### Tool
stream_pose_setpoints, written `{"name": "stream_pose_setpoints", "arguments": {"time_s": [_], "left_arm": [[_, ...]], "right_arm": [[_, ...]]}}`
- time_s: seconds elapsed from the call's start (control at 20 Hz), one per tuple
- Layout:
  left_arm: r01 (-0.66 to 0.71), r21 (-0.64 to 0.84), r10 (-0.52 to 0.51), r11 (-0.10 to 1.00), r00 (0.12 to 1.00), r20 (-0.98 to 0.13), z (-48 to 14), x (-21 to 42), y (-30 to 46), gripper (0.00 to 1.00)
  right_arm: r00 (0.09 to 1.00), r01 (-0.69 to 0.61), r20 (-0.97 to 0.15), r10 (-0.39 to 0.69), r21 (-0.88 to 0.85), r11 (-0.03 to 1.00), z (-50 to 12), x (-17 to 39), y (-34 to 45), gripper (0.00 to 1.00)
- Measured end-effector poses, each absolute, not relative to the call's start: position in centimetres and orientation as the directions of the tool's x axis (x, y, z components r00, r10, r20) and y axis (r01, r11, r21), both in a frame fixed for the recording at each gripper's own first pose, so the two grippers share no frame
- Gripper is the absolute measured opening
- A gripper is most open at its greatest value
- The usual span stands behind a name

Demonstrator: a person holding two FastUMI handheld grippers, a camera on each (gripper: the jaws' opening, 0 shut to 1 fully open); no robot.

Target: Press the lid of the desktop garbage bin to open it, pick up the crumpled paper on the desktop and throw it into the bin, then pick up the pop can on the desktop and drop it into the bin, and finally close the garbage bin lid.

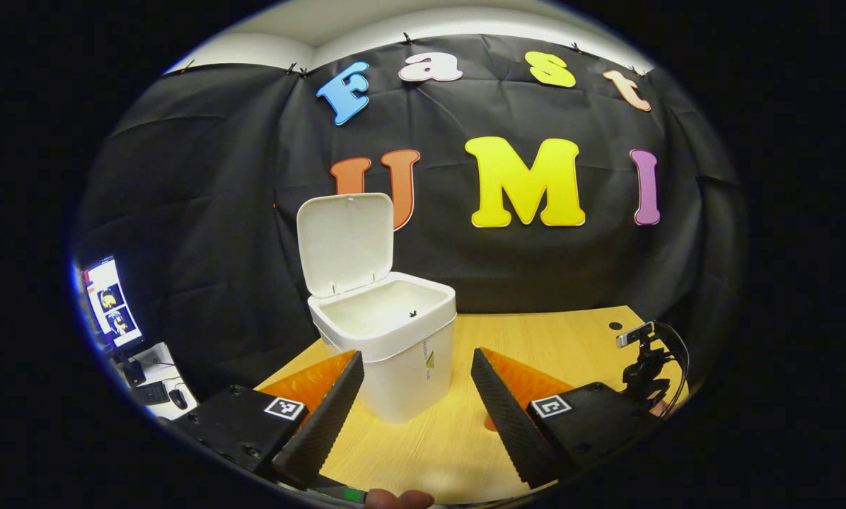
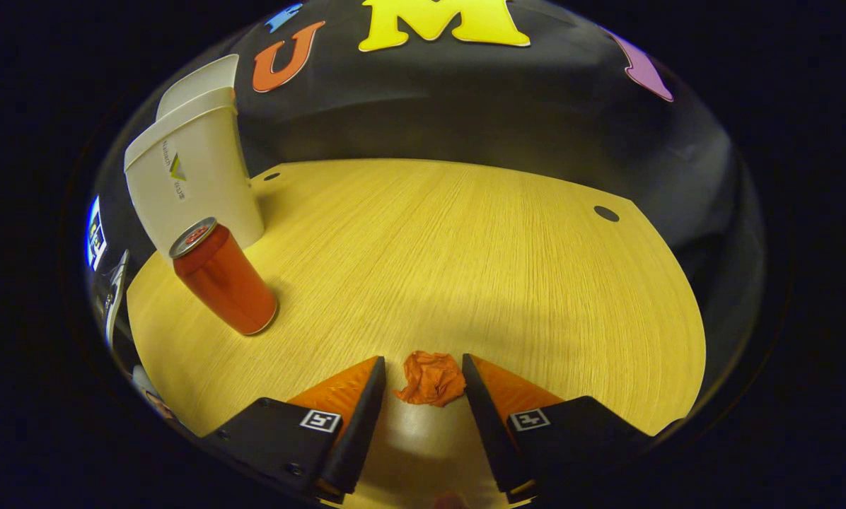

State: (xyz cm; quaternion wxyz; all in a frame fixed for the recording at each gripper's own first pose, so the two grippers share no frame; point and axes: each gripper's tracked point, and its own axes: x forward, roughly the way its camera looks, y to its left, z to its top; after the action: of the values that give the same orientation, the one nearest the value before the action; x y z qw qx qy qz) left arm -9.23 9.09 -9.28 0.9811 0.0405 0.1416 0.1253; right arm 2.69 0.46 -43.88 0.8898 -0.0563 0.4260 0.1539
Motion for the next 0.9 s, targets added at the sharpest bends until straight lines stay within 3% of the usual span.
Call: {"name": "stream_pose_setpoints", "arguments": {"time_s": [0.05, 0.2, 0.3, 0.4, 0.55, 0.6, 0.7, 0.9], "left_arm": [[-0.233, 0.118, 0.256, 0.965, 0.929, -0.265, -9.2, -9.2, 9.1, 1.00], [-0.234, 0.128, 0.260, 0.964, 0.929, -0.262, -9.2, -9.1, 9.7, 1.00], [-0.238, 0.129, 0.265, 0.963, 0.928, -0.262, -9.0, -9.0, 10.1, 1.00], [-0.247, 0.128, 0.272, 0.961, 0.928, -0.256, -9.0, -9.1, 10.5, 1.00], [-0.246, 0.118, 0.269, 0.962, 0.927, -0.262, -9.2, -8.9, 10.7, 1.00], [-0.243, 0.116, 0.266, 0.963, 0.928, -0.260, -9.1, -8.8, 10.7, 1.00], [-0.237, 0.111, 0.258, 0.965, 0.933, -0.253, -8.8, -8.7, 10.8, 1.00], [-0.226, 0.101, 0.244, 0.969, 0.938, -0.247, -9.0, -8.5, 10.9, 1.00]], "right_arm": [[0.588, -0.311, -0.780, 0.216, 0.030, 0.950, -44.0, 2.7, 0.2, 0.61], [0.596, -0.292, -0.776, 0.204, 0.027, 0.956, -44.0, 2.8, 0.1, 0.43], [0.607, -0.289, -0.772, 0.189, 0.008, 0.957, -44.0, 2.9, -0.1, 0.44], [0.608, -0.286, -0.773, 0.182, 0.001, 0.958, -44.0, 3.2, -0.2, 0.19], [0.593, -0.316, -0.777, 0.208, 0.013, 0.949, -43.2, 3.0, 0.5, 0.22], [0.593, -0.326, -0.773, 0.226, 0.027, 0.945, -42.8, 3.2, 1.1, 0.13], [0.610, -0.340, -0.750, 0.256, 0.044, 0.939, -40.5, 3.4, 2.1, 0.10], [0.641, -0.341, -0.702, 0.312, 0.104, 0.934, -35.3, 4.2, 4.1, 0.12]]}}
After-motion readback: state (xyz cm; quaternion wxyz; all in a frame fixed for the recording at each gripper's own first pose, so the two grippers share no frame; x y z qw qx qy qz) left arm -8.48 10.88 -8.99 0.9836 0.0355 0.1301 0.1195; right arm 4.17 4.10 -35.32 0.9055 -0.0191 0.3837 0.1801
